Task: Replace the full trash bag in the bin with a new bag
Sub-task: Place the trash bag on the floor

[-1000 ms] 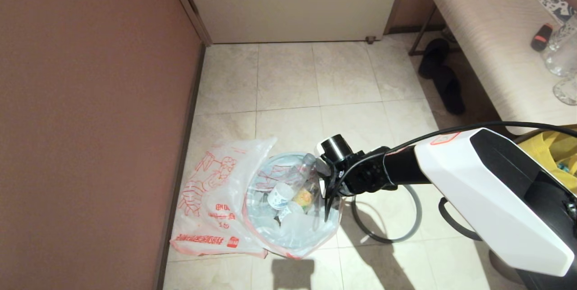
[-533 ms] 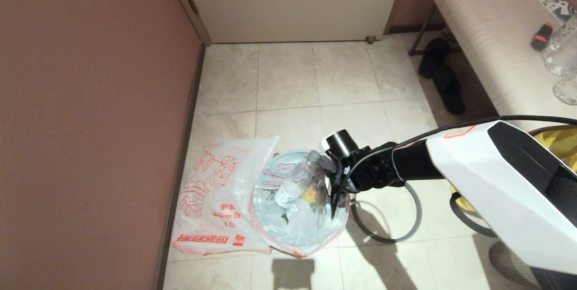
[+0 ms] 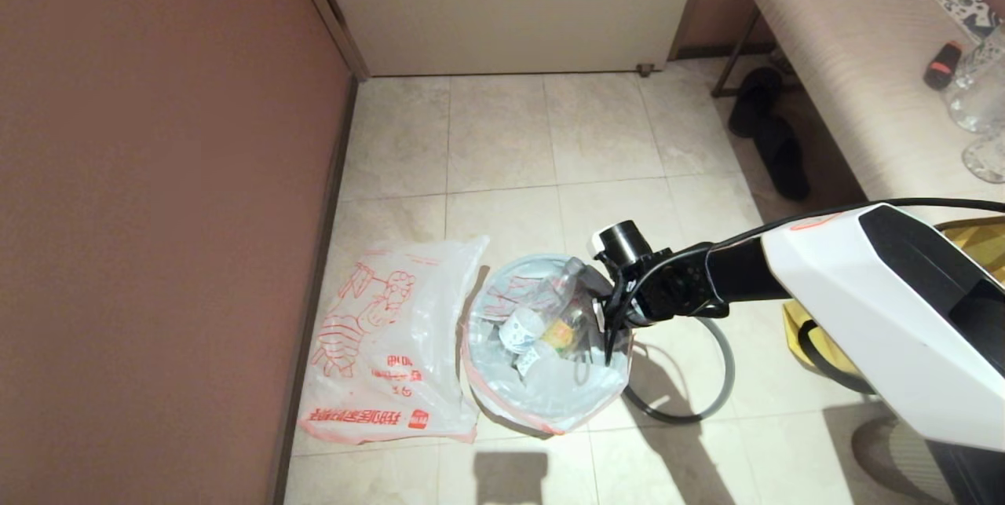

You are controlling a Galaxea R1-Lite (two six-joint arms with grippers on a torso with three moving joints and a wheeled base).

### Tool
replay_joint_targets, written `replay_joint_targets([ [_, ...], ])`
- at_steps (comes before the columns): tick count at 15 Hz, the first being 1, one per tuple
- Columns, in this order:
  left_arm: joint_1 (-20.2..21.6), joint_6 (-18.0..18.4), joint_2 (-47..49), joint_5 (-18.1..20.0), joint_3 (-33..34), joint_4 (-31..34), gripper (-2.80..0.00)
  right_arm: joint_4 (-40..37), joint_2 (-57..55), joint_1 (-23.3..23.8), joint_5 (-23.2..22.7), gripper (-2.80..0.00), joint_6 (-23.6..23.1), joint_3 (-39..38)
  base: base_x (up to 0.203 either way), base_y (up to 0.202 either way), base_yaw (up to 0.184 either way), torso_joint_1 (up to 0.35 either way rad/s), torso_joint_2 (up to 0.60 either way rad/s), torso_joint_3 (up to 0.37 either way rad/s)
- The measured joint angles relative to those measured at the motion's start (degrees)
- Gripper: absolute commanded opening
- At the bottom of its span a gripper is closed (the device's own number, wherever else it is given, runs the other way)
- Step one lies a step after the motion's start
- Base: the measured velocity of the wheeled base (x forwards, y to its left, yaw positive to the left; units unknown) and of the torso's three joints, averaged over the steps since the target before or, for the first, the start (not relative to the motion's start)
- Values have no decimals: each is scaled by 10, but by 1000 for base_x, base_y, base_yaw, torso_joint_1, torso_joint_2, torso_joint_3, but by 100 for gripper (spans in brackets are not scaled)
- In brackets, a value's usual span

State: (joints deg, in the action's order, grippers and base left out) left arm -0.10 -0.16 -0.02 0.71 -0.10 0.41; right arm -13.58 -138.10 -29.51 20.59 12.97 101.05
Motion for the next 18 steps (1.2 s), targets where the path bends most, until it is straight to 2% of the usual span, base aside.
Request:
replay_joint_targets([
  [1, 0, 0, 0, 0, 0, 0, -280, 0, 4, 3, 0, -280, 0, -6, 0, 0, 0, 0, 0, 0],
  [2, 0, 0, 0, 0, 0, 0, -280, 0, 9, 5, 0, 0, 1, -13, 0, 0, 0, 0, 0, 0],
  [9, 0, 0, 0, 0, 0, 0, -280, -5, 57, 8, -2, 0, 11, -64, 0, 0, 0, 0, 0, 0],
  [13, 0, 0, 0, 0, 0, 0, -280, -53, 84, -11, -1, 0, 98, -99, 0, 0, 0, 0, 0, 0],
  [18, 0, 0, 0, 0, 0, 0, -280, -102, 79, -45, -2, 0, 196, -99, 0, 0, 0, 0, 0, 0],
])
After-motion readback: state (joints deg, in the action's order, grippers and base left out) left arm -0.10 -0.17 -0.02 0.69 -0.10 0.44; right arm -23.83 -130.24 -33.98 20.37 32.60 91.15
